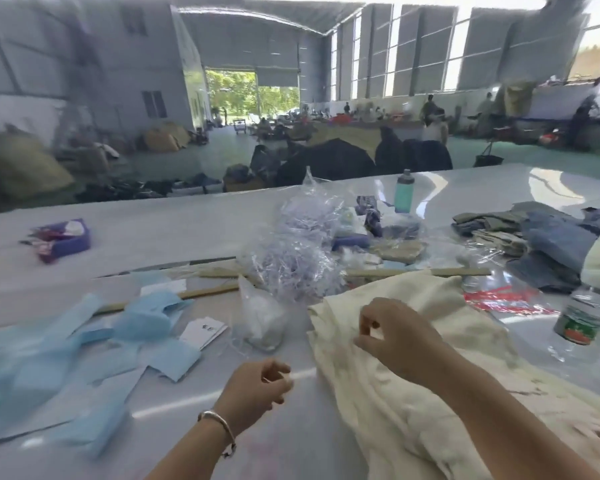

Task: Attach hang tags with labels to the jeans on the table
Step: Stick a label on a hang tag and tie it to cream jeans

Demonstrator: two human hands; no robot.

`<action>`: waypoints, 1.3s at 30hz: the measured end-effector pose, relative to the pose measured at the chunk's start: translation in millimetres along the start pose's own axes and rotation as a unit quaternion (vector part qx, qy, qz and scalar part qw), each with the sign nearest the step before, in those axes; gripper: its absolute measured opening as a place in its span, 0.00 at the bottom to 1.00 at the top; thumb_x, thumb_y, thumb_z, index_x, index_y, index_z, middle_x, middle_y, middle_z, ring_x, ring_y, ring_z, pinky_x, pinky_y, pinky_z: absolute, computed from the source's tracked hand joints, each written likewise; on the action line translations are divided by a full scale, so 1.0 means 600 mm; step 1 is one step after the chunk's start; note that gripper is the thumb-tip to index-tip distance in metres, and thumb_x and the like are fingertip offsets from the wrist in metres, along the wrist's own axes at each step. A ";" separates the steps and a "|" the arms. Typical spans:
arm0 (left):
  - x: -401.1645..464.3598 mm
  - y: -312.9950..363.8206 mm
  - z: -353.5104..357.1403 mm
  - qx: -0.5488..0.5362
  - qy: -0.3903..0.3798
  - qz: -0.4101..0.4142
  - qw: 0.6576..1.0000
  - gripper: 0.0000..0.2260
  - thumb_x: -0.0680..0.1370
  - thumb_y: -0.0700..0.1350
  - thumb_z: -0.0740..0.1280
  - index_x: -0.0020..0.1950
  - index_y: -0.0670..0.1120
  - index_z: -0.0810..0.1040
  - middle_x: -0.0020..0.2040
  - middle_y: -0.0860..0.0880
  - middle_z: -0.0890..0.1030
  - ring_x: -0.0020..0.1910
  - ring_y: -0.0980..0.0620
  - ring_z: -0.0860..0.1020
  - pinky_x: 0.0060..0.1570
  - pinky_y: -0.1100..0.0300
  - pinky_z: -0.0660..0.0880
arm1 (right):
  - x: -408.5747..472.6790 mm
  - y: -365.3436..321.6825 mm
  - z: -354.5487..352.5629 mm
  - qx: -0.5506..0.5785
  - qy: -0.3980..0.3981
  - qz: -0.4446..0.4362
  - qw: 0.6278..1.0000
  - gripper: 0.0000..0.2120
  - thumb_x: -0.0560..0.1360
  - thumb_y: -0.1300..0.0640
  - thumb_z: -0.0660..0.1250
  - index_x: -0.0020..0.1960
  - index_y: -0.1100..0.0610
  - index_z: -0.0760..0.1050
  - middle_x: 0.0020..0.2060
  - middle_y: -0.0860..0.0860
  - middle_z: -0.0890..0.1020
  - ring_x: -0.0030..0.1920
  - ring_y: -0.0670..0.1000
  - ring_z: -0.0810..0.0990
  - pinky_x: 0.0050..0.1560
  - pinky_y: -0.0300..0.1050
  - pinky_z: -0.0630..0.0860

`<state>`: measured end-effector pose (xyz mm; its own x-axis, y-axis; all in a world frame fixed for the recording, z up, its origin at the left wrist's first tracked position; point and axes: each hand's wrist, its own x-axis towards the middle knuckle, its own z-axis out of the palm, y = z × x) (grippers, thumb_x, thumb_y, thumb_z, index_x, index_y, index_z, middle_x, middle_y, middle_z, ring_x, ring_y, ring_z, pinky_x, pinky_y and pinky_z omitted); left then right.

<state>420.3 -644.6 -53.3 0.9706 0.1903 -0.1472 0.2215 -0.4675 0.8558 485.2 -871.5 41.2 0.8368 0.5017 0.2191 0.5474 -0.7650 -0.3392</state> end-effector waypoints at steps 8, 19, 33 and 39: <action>-0.233 -0.251 -0.429 0.057 0.314 -0.030 0.947 0.07 0.76 0.40 0.70 0.43 0.52 0.80 0.32 0.49 0.81 0.28 0.55 0.77 0.34 0.57 0.75 | 0.112 -0.409 0.174 0.428 -0.017 -0.121 0.896 0.11 0.71 0.62 0.73 0.32 0.60 0.74 0.27 0.51 0.79 0.29 0.45 0.74 0.35 0.42 0.70; -0.325 -0.609 -0.861 0.261 0.439 -0.108 0.853 0.14 0.68 0.45 0.77 0.52 0.48 0.83 0.56 0.50 0.81 0.60 0.46 0.74 0.60 0.56 0.70 | 0.220 -0.975 0.512 0.655 -0.212 -0.106 0.717 0.14 0.73 0.65 0.69 0.32 0.60 0.69 0.24 0.54 0.73 0.27 0.49 0.69 0.31 0.37 0.67; -0.297 -0.659 -1.012 0.334 0.465 -0.047 0.819 0.18 0.71 0.47 0.60 0.52 0.43 0.85 0.40 0.38 0.84 0.37 0.37 0.82 0.37 0.50 0.79 | 0.256 -1.143 0.685 0.550 -0.384 0.032 0.741 0.17 0.71 0.45 0.73 0.53 0.56 0.75 0.44 0.52 0.84 0.41 0.48 0.81 0.41 0.41 0.77; -0.318 -0.586 -0.949 0.258 0.303 0.139 0.907 0.09 0.74 0.53 0.64 0.44 0.51 0.82 0.35 0.53 0.82 0.33 0.55 0.80 0.30 0.60 0.74 | 0.253 -1.188 0.665 0.667 -0.209 0.170 0.694 0.13 0.65 0.57 0.73 0.49 0.56 0.80 0.42 0.53 0.86 0.41 0.53 0.85 0.40 0.47 0.79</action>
<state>103.8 -25.3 -43.7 0.7997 0.3697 0.4731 0.1417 -0.8819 0.4496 221.1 -88.9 -49.1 0.6907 0.6699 -0.2721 -0.4052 0.0469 -0.9130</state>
